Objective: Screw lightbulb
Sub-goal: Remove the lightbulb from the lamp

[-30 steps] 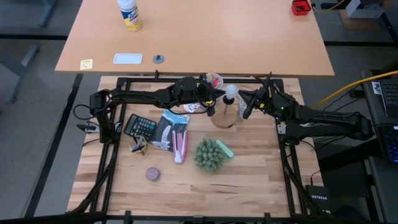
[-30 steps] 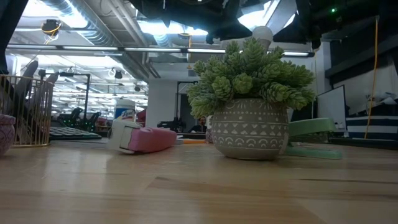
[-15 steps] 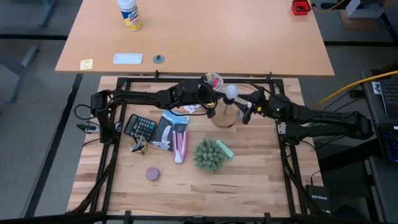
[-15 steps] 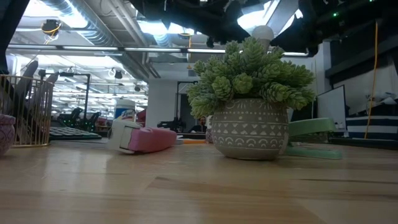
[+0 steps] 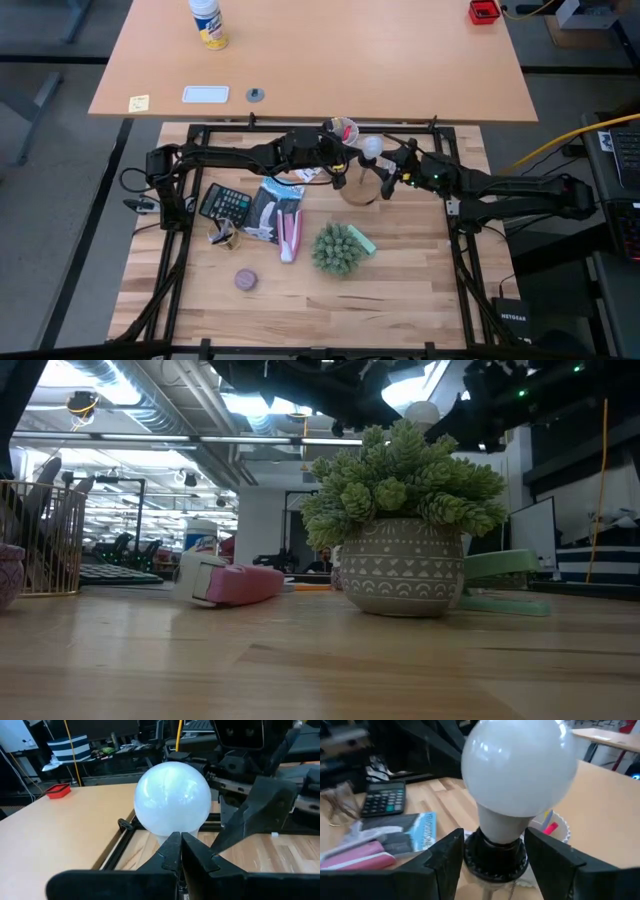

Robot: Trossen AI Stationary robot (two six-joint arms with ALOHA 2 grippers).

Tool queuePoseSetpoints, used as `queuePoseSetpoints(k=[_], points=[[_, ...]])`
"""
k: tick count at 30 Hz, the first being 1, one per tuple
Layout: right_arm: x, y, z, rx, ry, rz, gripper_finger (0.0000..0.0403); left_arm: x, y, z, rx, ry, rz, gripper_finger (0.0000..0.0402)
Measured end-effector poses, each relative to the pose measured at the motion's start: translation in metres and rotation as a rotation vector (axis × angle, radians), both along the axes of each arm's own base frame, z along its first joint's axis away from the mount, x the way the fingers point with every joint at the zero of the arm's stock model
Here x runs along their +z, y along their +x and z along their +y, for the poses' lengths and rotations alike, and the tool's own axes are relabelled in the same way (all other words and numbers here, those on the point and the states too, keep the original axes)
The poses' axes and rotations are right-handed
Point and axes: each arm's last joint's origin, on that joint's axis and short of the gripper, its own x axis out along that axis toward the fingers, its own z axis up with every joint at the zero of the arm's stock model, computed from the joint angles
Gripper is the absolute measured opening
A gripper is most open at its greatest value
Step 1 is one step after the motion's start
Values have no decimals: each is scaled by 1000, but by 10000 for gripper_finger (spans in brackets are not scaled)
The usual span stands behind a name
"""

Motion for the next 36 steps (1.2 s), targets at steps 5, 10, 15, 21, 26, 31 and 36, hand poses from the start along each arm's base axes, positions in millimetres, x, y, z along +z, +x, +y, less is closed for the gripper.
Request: queuePoseSetpoints(k=[5, 10, 15, 21, 26, 31, 36], points=[[-4, 7, -2, -12, -27, 18, 214, 0, 0, 0, 0, 0, -1, 5], [-5, 10, -4, -54, -39, 11, 214, 1, 0, 0, 0, 1, -4, 5], [-1, 13, -5, -47, -86, -12, 214, 1, 0, -1, -3, 1, -4, 5], [-1, 13, -5, -47, -90, -16, 214, 2, 0, -2, -5, 1, -5, 5], [-1, 13, -5, -37, -107, -5, 212, 2, 0, -2, -5, 2, -5, 5], [0, 13, -4, -26, -132, 3, 182, 2, 0, -2, -6, 8, -3, 5], [2, 14, -5, -27, -139, -14, 160, 3, 0, -2, -8, 22, -8, 5]])
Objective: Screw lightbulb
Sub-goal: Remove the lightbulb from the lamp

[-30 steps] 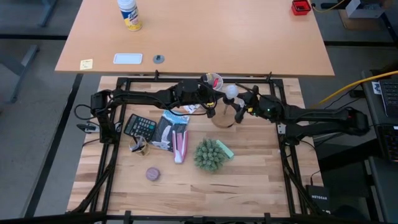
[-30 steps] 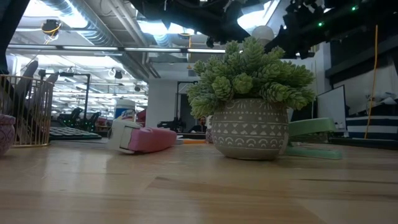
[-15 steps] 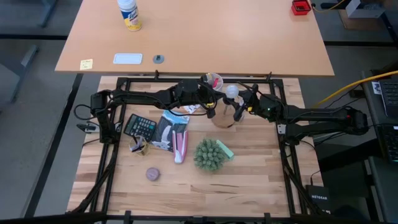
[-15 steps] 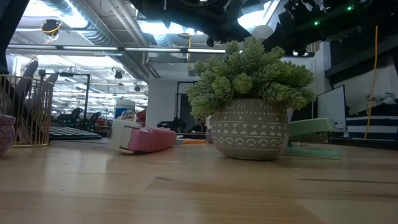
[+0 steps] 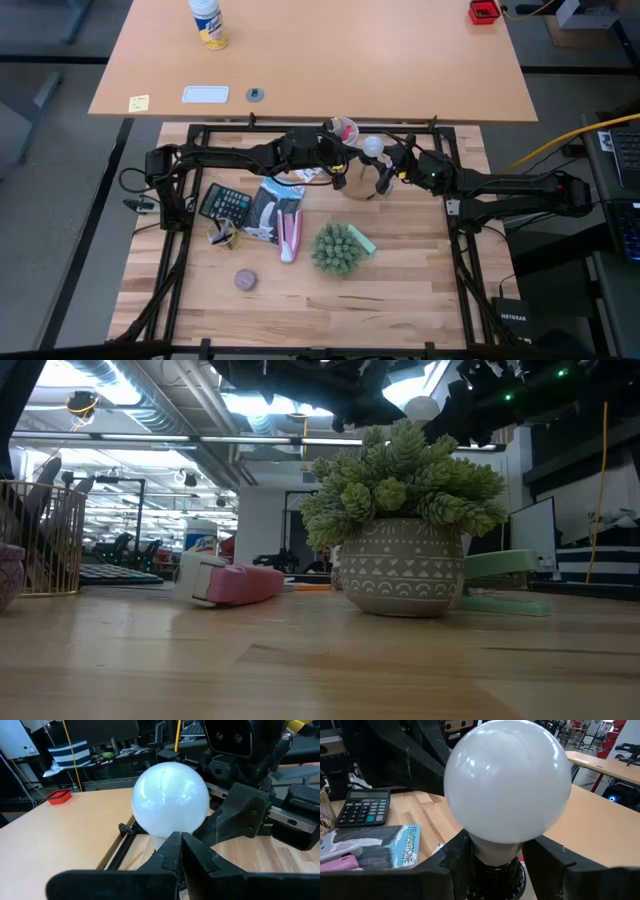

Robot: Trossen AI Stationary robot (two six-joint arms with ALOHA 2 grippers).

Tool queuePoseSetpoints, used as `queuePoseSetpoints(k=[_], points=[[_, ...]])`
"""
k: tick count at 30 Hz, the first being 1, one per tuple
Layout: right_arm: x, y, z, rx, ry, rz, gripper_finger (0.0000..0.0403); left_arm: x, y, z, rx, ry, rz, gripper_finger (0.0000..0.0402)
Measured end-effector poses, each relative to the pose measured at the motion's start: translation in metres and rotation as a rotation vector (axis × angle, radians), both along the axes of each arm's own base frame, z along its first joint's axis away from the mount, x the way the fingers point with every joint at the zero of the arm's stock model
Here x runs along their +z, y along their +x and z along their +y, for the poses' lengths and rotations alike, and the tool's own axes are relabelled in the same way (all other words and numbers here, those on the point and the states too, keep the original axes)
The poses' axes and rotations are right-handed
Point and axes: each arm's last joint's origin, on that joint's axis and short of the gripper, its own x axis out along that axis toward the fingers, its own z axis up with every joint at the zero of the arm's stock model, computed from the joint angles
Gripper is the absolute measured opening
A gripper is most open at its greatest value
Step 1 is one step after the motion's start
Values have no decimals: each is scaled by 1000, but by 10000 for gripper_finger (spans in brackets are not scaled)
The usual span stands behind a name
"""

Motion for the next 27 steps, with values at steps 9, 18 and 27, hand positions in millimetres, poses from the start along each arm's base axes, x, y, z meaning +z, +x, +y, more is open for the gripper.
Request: queuePoseSetpoints(k=[9, 18, 27], points=[[1, 0, 0, 9, 0, -6, 173, 6, -4, 0, 19, 33, 5, 5], [0, 0, 1, 20, 1, 3, 174, -7, -8, 3, 87, -47, 134, 5], [0, 0, 1, 14, 0, 2, 174, -21, -11, -3, 74, -91, 271, 5]])
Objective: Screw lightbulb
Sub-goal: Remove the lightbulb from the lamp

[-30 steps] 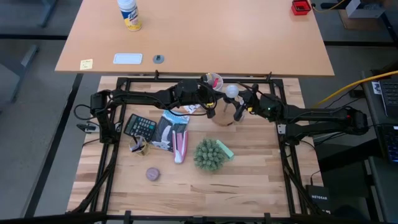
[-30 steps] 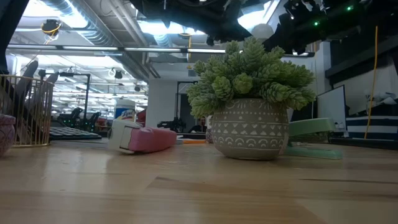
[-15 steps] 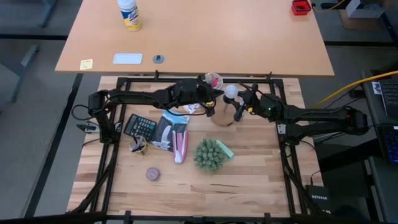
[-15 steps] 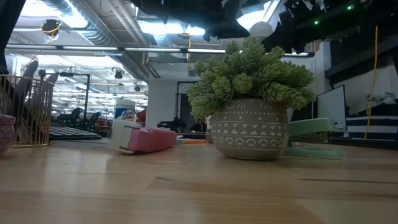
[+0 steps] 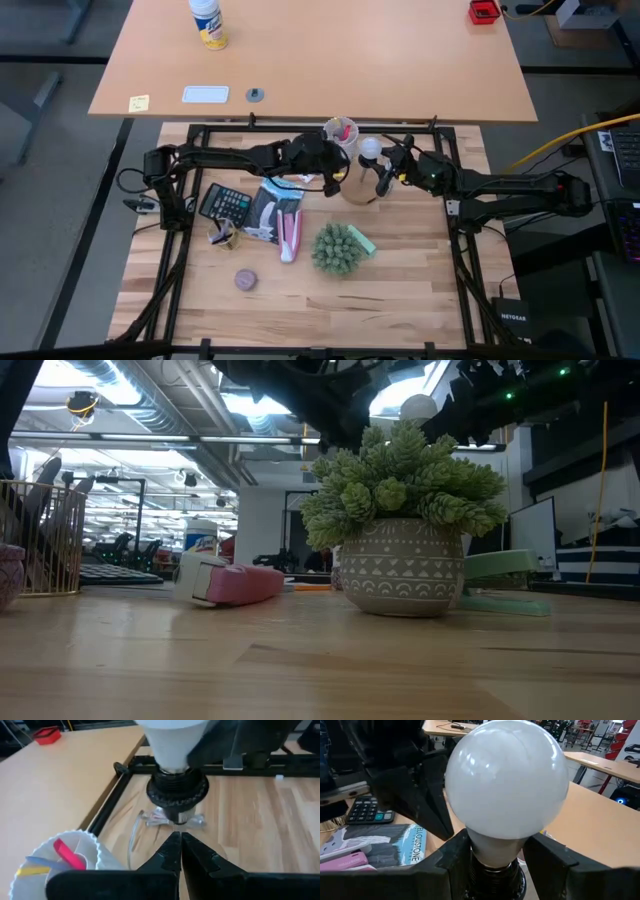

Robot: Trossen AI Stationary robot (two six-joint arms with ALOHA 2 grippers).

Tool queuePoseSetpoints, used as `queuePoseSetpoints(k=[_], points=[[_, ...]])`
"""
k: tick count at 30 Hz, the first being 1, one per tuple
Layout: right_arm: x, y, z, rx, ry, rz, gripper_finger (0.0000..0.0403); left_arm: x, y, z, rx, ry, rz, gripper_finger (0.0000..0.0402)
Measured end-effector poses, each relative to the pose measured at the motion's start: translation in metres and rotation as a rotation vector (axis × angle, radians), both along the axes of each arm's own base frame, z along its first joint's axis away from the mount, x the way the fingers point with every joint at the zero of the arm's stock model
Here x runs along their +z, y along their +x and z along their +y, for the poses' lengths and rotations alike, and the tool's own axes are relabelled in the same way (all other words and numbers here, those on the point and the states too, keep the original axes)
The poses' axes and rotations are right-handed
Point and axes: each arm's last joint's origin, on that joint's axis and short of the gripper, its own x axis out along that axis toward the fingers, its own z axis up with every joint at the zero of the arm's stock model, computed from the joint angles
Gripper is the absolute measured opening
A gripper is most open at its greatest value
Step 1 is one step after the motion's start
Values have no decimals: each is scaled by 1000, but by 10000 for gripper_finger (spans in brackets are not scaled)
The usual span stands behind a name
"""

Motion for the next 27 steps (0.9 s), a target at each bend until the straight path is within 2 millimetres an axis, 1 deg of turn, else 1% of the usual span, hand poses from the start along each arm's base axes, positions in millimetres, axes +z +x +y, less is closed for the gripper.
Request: queuePoseSetpoints(k=[4, 13, 16, 21, 24, 27], points=[[0, 0, 0, -3, 0, -1, 174, -7, 2, 4, 7, -4, 23, 6], [0, 0, 0, -4, 0, -1, 175, -39, 12, 7, 27, -55, 96, 6], [0, 0, 0, -4, 0, 0, 175, -46, 15, 7, 30, -62, 104, 6], [0, 0, 0, -4, 0, -1, 175, -44, 16, 7, -13, 20, 109, 6], [0, 0, 0, -4, 0, -1, 175, -40, 17, 11, 15, 17, 67, 6], [0, 0, 0, -4, 0, -1, 175, -41, 15, 15, 26, 21, 82, 7]])
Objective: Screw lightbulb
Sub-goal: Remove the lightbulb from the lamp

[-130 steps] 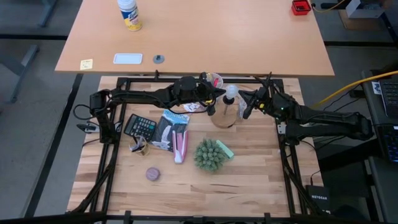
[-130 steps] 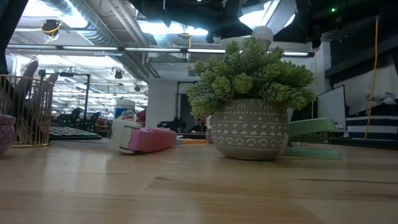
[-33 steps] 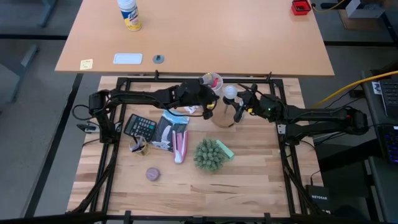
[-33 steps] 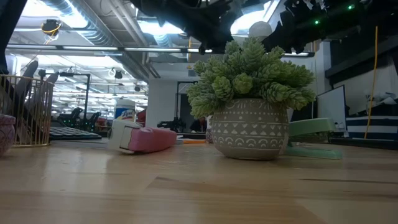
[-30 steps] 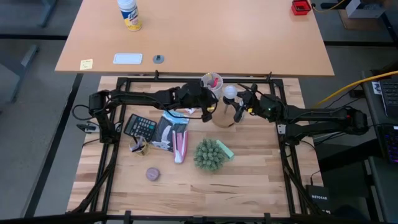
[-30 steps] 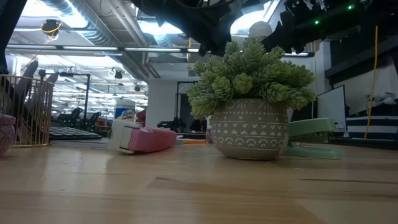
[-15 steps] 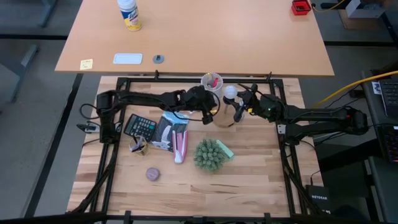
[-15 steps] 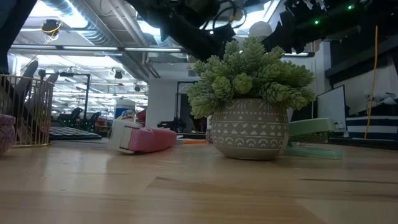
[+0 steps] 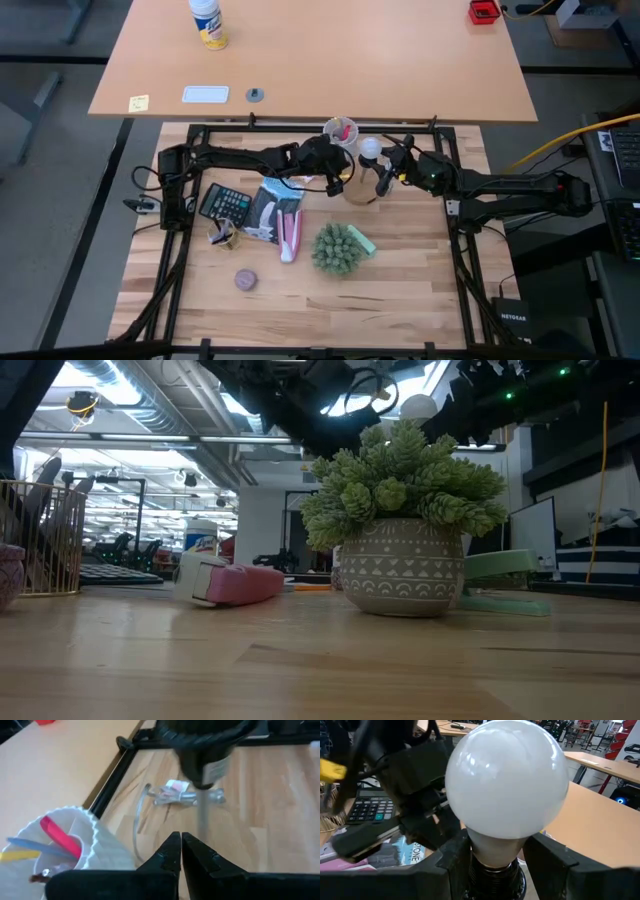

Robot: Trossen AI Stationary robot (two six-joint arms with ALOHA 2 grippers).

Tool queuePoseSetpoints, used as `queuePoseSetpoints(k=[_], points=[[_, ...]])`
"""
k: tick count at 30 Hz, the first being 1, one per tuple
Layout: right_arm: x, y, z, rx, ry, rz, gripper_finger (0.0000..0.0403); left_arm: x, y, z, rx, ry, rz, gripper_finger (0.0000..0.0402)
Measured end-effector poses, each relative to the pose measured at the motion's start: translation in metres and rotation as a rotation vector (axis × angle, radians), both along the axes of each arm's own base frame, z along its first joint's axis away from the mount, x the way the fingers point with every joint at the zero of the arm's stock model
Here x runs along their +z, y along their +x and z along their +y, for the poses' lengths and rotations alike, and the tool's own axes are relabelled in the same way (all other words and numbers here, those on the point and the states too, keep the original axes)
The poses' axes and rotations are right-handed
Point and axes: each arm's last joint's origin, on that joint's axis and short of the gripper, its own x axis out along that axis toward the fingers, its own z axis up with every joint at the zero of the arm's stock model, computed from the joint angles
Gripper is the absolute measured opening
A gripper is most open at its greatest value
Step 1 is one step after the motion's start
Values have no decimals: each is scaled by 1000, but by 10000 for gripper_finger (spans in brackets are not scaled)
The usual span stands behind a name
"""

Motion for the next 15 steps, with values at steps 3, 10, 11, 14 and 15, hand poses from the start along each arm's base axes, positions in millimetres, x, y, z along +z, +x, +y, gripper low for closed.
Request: queuePoseSetpoints(k=[3, 10, 11, 14, 15], points=[[0, 0, 0, 0, 0, 0, 175, -1, 0, 1, 6, 3, 0, 25], [0, 0, 0, 0, 0, 0, 175, 0, -1, 4, 71, 41, 4, 132], [0, 0, 0, 0, 0, 0, 175, 1, -1, 4, 73, 37, -1, 147], [0, 0, 0, -1, 0, 0, 175, 0, 0, 1, 57, -36, -29, 176], [0, 0, 0, 0, 0, 0, 175, 0, 1, 0, 34, -67, -40, 182]])
